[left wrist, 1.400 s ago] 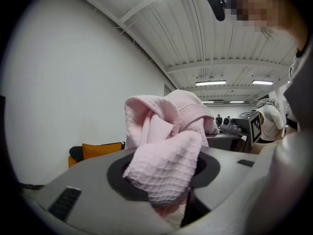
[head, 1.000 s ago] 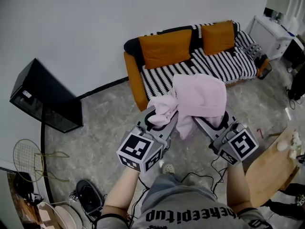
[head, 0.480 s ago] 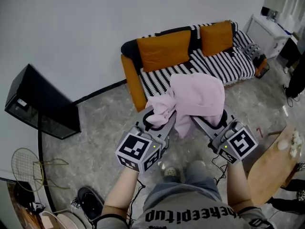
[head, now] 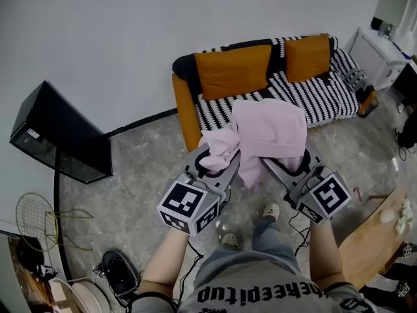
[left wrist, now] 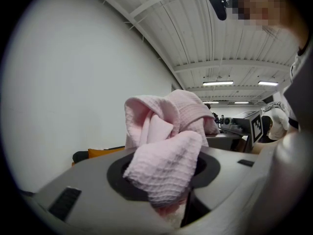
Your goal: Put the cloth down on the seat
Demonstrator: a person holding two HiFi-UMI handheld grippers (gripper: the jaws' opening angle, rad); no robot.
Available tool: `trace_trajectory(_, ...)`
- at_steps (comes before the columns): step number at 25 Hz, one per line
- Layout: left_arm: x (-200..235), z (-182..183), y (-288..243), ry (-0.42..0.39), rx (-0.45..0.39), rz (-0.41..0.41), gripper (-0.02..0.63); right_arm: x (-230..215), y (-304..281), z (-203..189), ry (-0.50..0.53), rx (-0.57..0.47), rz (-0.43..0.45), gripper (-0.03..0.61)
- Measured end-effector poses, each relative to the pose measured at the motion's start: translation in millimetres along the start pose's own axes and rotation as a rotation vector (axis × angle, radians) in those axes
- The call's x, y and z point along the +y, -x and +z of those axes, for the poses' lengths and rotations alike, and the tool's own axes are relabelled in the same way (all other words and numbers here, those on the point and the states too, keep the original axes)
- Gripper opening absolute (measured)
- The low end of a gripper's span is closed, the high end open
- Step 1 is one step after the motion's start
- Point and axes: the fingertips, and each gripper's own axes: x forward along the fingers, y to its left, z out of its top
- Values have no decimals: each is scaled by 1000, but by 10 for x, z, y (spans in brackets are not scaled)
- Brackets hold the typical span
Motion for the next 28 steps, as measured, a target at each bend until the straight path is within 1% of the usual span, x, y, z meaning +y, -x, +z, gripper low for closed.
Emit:
trace_trajectory(10,173,87,-763,10,-5,104,195,-828,-187,-86,3,-9,98,215)
trace_trajectory(16,219,138,-1135,12,-8,159,195,-1232,-246,-121,3,-16,156,215)
trace_trajectory(21,260,190,-1653,19,-9,203,195,-1777,-291,-178,-4,-18,200,216)
trace_trajectory(23,273,207,-1718,20,-11,217,195,-1851,-310,-175,0,-17,212,216)
trace_trajectory(28,265,209,-1690,8,-15,244,195,-1834,-316,-170,6,-21,226,215)
